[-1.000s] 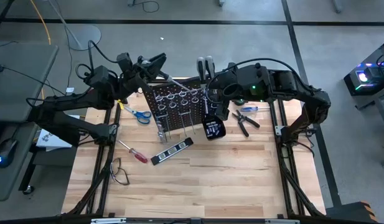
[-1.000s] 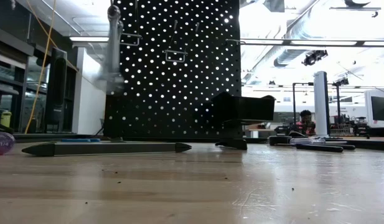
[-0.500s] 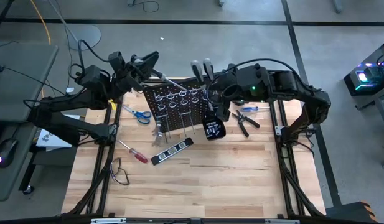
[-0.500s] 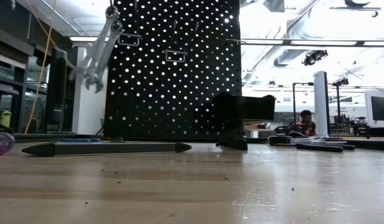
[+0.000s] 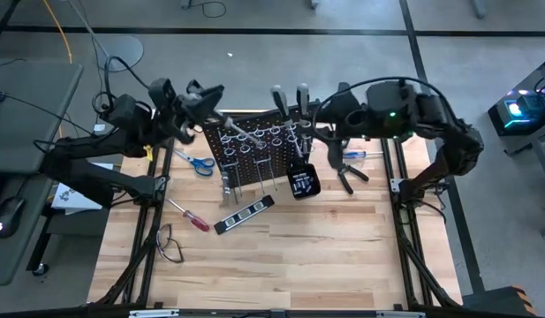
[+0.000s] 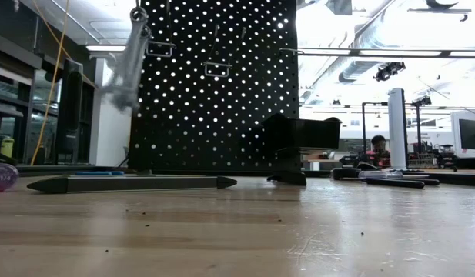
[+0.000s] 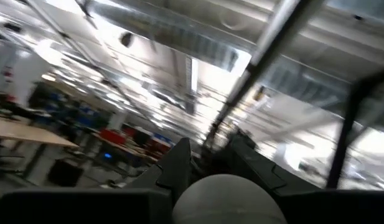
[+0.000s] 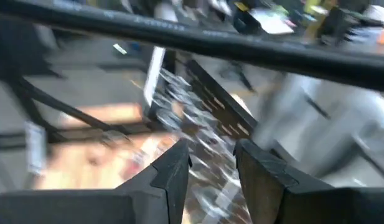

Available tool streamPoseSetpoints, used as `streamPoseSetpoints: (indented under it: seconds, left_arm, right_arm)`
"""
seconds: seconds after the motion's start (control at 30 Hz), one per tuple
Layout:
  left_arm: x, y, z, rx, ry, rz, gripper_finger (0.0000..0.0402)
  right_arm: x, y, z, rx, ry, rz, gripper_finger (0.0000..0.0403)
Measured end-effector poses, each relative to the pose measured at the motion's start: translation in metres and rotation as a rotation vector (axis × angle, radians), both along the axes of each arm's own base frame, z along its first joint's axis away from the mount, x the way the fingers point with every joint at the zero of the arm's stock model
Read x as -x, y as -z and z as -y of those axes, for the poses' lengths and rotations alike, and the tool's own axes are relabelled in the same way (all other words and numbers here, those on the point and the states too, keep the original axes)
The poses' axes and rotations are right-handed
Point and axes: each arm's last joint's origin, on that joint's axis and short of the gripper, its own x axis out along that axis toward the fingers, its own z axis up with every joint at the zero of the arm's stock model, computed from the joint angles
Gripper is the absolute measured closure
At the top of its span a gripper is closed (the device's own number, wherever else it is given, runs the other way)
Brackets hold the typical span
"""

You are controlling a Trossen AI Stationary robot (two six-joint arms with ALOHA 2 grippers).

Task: Hang tools onto peg board
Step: Hang the gray screwdriver on the pegboard

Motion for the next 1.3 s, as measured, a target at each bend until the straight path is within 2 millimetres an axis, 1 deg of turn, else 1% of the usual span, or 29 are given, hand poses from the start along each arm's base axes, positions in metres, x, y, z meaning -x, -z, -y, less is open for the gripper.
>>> streamPoseSetpoints:
  seconds: [0.1,0.2,0.27,0.4,0.5,0.6,0.73,0.83,0.97,1.03,1.13,1.3]
  left_arm:
    - [-0.006,0.002,0.010,-0.072,0.078,-0.024,0.0311]
    - [-0.012,0.006,0.024,-0.149,0.168,-0.047,0.0311]
    - [-0.016,0.009,0.036,-0.191,0.247,-0.059,0.0311]
    - [-0.022,0.016,0.058,-0.221,0.387,-0.099,0.0311]
    - [-0.023,0.021,0.075,-0.206,0.453,-0.156,0.0311]
    - [-0.022,0.030,0.090,-0.185,0.405,-0.258,0.0311]
    - [-0.022,0.043,0.104,-0.188,0.204,-0.413,0.0311]
    - [-0.024,0.046,0.108,-0.179,0.148,-0.439,0.0311]
    - [-0.025,0.046,0.110,-0.172,0.148,-0.426,0.0311]
    - [-0.025,0.046,0.110,-0.160,0.152,-0.425,0.0311]
    - [-0.025,0.046,0.110,-0.149,0.155,-0.422,0.0311]
    - [-0.026,0.045,0.110,-0.152,0.142,-0.416,0.0311]
  right_arm:
    - [-0.003,-0.006,-0.007,-0.099,-0.134,0.070,0.0277]
    - [-0.012,-0.007,-0.017,-0.209,-0.273,0.104,0.0277]
    - [-0.018,-0.004,-0.027,-0.258,-0.346,0.096,0.0277]
    - [-0.032,0.007,-0.049,-0.288,-0.408,0.050,0.0277]
    - [-0.044,0.017,-0.065,-0.275,-0.407,0.013,0.0277]
    - [-0.055,0.028,-0.078,-0.249,-0.368,-0.018,0.0277]
    - [-0.073,0.047,-0.090,-0.222,-0.282,-0.069,0.0276]
    - [-0.091,0.064,-0.093,-0.226,-0.215,-0.104,0.0271]
    - [-0.116,0.080,-0.100,-0.216,-0.213,-0.087,0.0252]
    - [-0.124,0.082,-0.103,-0.203,-0.227,-0.043,0.0237]
    - [-0.128,0.077,-0.105,-0.198,-0.202,0.022,0.0217]
    - [-0.130,0.073,-0.104,-0.232,-0.157,0.081,0.0206]
